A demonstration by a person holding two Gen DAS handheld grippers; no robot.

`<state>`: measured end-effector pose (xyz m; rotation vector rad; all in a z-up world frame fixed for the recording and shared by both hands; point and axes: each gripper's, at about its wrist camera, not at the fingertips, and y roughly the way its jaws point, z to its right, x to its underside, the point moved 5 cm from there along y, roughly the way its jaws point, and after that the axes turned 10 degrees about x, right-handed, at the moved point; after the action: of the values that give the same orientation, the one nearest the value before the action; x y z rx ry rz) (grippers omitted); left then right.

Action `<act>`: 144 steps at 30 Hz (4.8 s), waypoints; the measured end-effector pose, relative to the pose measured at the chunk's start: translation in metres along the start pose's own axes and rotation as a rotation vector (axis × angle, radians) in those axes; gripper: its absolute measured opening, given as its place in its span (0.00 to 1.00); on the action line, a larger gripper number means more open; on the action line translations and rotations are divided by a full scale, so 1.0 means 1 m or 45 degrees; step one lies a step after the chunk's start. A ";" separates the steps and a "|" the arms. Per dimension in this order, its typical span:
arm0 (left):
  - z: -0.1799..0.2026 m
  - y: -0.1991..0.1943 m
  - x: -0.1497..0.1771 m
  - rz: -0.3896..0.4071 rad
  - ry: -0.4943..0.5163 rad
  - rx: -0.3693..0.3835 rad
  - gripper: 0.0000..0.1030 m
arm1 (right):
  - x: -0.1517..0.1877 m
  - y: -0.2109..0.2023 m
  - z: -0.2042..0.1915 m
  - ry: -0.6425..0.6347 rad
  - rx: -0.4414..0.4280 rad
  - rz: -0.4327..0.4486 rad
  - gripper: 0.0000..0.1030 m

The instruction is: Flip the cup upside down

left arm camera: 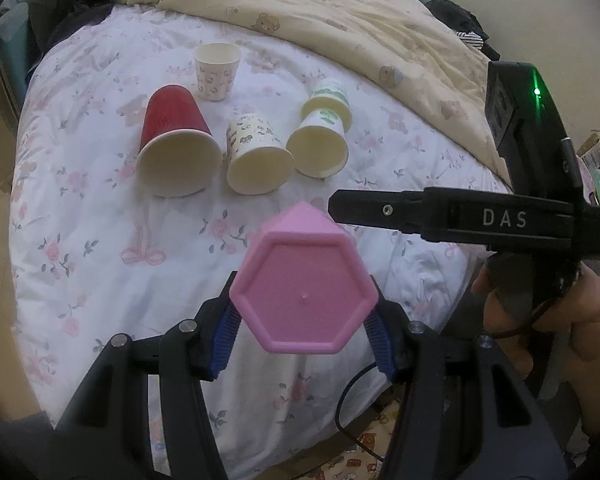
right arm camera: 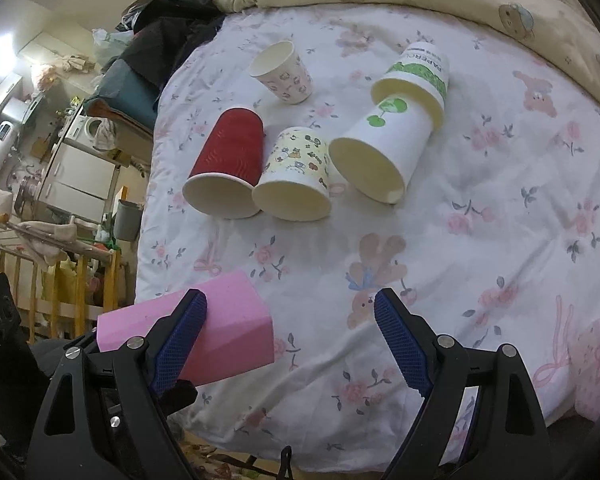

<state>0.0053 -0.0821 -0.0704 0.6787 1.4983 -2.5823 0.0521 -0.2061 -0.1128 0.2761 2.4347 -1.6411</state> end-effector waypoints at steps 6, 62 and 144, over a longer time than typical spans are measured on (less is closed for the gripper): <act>-0.014 -0.007 -0.006 0.007 -0.054 -0.058 0.51 | -0.003 -0.008 0.005 0.023 0.019 0.036 0.86; -0.029 -0.043 -0.059 0.177 -0.136 -0.399 0.86 | -0.005 -0.053 0.051 0.113 0.197 0.209 0.86; -0.035 -0.071 0.033 0.444 -0.169 -0.470 1.00 | 0.053 -0.072 -0.030 -0.261 0.353 0.576 1.00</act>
<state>-0.0326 -0.0111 -0.0413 0.6397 1.5884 -1.9876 -0.0194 -0.2027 -0.0517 0.6149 1.8244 -1.6891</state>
